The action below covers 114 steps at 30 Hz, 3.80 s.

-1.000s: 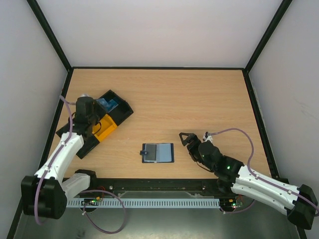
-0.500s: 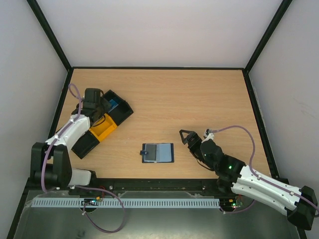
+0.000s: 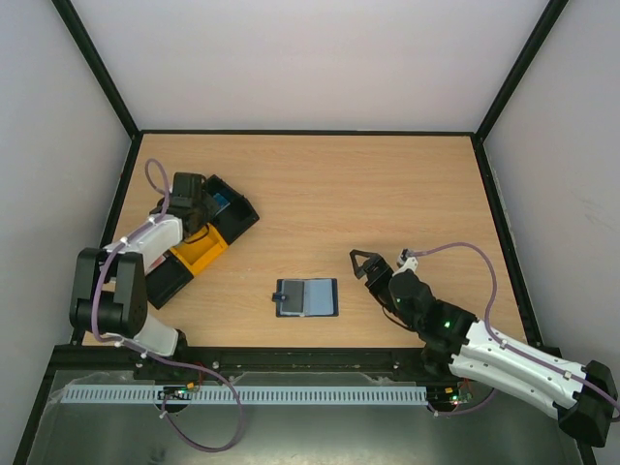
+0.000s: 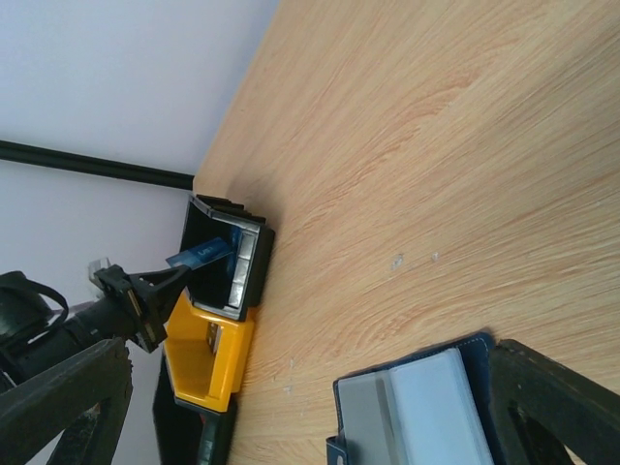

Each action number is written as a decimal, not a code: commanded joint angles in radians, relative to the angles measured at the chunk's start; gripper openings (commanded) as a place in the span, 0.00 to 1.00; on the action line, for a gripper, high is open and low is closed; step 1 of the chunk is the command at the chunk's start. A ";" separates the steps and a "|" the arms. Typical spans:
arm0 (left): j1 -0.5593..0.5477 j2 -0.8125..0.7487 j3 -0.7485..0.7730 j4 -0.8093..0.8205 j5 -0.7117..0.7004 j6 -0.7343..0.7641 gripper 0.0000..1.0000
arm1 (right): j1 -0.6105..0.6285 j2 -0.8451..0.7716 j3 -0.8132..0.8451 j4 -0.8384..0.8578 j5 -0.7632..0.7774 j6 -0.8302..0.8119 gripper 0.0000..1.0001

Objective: Take the credit cards out of the card holder

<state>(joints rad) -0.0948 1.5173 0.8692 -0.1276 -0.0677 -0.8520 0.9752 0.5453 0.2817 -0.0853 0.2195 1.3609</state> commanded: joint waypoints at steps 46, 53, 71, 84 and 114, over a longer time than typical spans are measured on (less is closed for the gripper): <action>0.014 0.177 0.111 0.043 -0.004 0.135 0.24 | -0.002 -0.056 -0.005 -0.012 0.091 0.003 0.98; 0.013 0.150 0.121 0.026 -0.018 0.135 0.35 | -0.002 -0.023 -0.002 -0.002 0.063 0.005 0.98; 0.013 0.105 0.193 -0.059 0.010 0.107 0.48 | -0.003 0.000 0.006 -0.022 0.036 0.007 0.98; -0.019 0.017 0.215 -0.169 0.247 0.271 0.61 | -0.003 -0.040 0.052 -0.136 -0.088 -0.195 0.98; -0.505 -0.450 -0.525 0.277 0.504 0.010 0.54 | 0.025 0.511 0.040 0.337 -0.433 -0.194 0.32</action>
<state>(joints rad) -0.5598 1.0901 0.4282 -0.0002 0.4225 -0.7403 0.9817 1.0012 0.3035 0.1612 -0.1703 1.1751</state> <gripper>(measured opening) 0.545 0.340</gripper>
